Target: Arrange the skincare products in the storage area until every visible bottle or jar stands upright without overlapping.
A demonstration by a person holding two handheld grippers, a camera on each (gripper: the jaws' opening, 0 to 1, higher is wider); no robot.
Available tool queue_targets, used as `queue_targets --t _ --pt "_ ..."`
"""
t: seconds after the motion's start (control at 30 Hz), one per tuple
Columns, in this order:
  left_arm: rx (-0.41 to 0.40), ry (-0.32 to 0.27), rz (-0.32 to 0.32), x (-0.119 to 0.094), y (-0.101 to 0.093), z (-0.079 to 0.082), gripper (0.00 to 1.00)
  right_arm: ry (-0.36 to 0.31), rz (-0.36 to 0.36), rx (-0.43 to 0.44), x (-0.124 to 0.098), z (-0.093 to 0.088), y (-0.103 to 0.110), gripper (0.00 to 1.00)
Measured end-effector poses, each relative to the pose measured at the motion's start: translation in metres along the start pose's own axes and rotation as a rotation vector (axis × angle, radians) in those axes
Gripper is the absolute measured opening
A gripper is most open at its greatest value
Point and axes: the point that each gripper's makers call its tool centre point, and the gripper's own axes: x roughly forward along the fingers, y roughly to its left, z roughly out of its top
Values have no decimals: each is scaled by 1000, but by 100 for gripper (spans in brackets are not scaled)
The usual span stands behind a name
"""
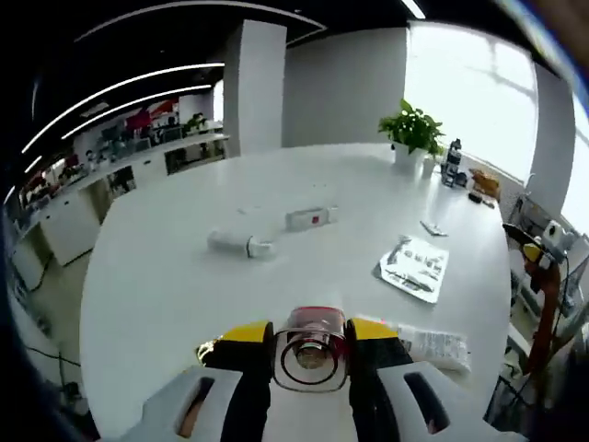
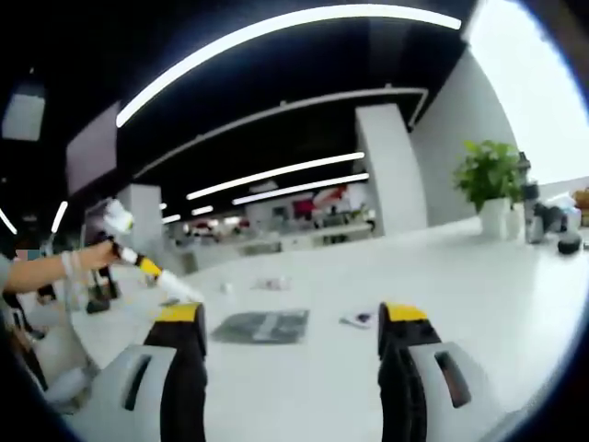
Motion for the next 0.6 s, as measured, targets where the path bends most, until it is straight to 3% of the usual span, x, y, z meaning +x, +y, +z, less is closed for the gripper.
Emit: queue_targets --t 0.23,0.47,0.5,0.6 --pt "6 190 22 5 -3 18 30 -11 -3 0 -3 3 -2 75" --pt "12 288 35 22 -7 33 30 -7 -2 5 -3 1 -2 74" --pt "48 330 27 22 -7 33 30 -7 -3 7 -3 1 -1 74" --pt "20 354 47 31 -9 41 30 -1 27 3 3 -1 12 74"
